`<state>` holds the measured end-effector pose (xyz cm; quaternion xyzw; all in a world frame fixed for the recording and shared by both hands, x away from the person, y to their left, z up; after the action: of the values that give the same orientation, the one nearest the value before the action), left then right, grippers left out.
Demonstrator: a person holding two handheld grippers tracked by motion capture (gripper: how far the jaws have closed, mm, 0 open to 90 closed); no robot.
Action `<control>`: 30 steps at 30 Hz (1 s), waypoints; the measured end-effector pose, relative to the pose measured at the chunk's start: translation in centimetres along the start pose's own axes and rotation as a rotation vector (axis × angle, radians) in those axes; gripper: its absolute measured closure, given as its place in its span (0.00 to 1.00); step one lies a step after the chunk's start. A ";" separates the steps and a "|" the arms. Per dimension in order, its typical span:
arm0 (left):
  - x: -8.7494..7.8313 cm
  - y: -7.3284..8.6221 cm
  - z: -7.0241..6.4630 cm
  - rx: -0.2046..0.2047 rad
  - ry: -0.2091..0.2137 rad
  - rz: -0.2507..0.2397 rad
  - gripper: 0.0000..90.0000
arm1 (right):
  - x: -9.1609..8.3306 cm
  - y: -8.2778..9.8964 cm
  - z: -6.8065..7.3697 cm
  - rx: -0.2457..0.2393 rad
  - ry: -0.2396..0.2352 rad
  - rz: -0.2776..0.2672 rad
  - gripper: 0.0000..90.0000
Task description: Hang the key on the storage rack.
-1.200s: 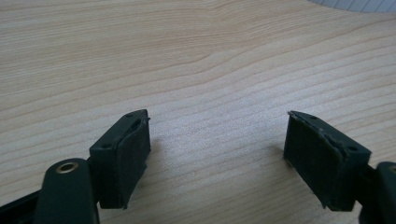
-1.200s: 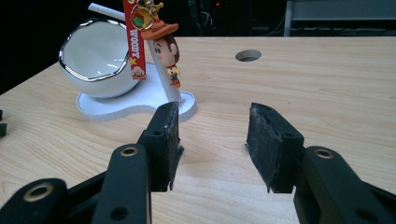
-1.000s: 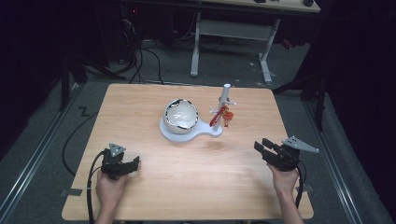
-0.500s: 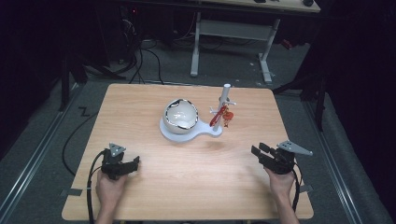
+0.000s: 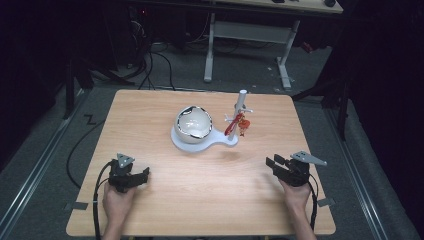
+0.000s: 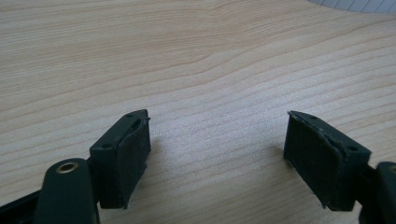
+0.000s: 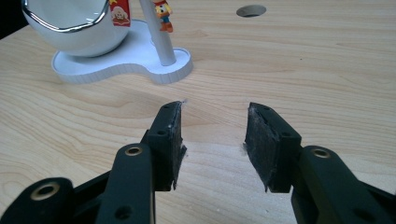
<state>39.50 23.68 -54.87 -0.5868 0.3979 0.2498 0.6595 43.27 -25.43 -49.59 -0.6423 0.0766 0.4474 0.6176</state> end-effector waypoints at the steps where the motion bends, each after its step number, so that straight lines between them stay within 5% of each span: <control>1: 0.0 0.0 0.0 0.000 0.000 0.000 0.26 | 0.1 0.0 0.0 0.000 0.004 0.000 0.62; 18: 0.0 0.0 0.0 0.002 0.001 0.000 0.26 | 1.9 0.4 -0.8 -0.011 0.047 0.058 0.64; 30: 0.0 0.0 0.0 0.001 0.001 0.000 0.26 | 2.8 0.9 -2.2 -0.018 0.084 0.123 0.56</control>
<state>39.49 23.64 -54.87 -0.5866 0.3985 0.2490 0.6596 45.41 -26.23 -52.51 -0.6600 0.1377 0.4578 0.5796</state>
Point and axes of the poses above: each handheld gripper's, and its own axes: x roughly forward along the jaws, y roughly out of its underside, z roughly to its left, the point moved 6 cm from there along x, roughly forward along the jaws, and after that the axes turned 13 degrees about z, right-handed, at the moved point
